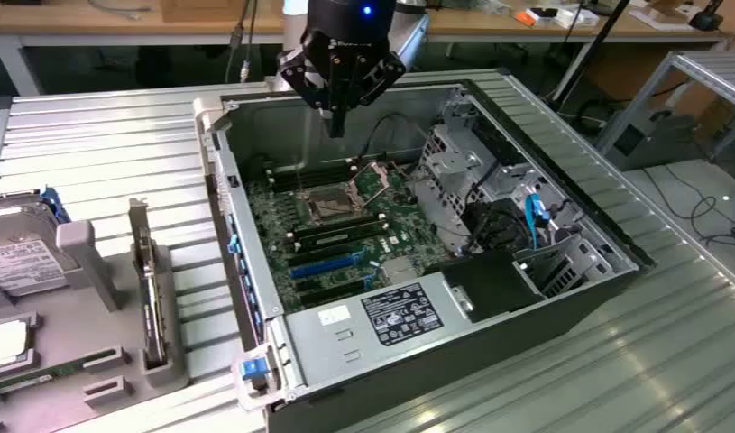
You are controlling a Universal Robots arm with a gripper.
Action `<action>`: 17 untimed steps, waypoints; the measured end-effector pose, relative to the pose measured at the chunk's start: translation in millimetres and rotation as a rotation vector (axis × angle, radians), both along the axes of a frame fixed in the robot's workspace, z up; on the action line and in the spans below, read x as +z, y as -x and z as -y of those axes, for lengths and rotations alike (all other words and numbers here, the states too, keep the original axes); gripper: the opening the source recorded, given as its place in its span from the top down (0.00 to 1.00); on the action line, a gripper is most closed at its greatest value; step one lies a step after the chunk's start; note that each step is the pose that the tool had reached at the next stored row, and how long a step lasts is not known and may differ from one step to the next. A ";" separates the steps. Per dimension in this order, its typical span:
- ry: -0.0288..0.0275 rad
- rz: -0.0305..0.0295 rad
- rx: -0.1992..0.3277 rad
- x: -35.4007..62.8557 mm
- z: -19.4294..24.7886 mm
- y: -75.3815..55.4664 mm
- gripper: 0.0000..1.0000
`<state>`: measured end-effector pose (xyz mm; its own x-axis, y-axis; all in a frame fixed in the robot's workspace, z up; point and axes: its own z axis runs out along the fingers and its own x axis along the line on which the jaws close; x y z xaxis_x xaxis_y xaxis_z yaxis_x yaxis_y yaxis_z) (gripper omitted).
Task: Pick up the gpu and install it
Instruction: 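Reach for the gpu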
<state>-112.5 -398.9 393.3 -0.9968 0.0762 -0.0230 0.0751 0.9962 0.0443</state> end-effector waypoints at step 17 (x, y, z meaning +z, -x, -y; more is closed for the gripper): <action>0.0000 0.0000 0.000 0.0 0.0 26.0 0.89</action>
<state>-138.5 -398.9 393.3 -0.9968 0.0762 -0.0229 0.0751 0.9962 0.0443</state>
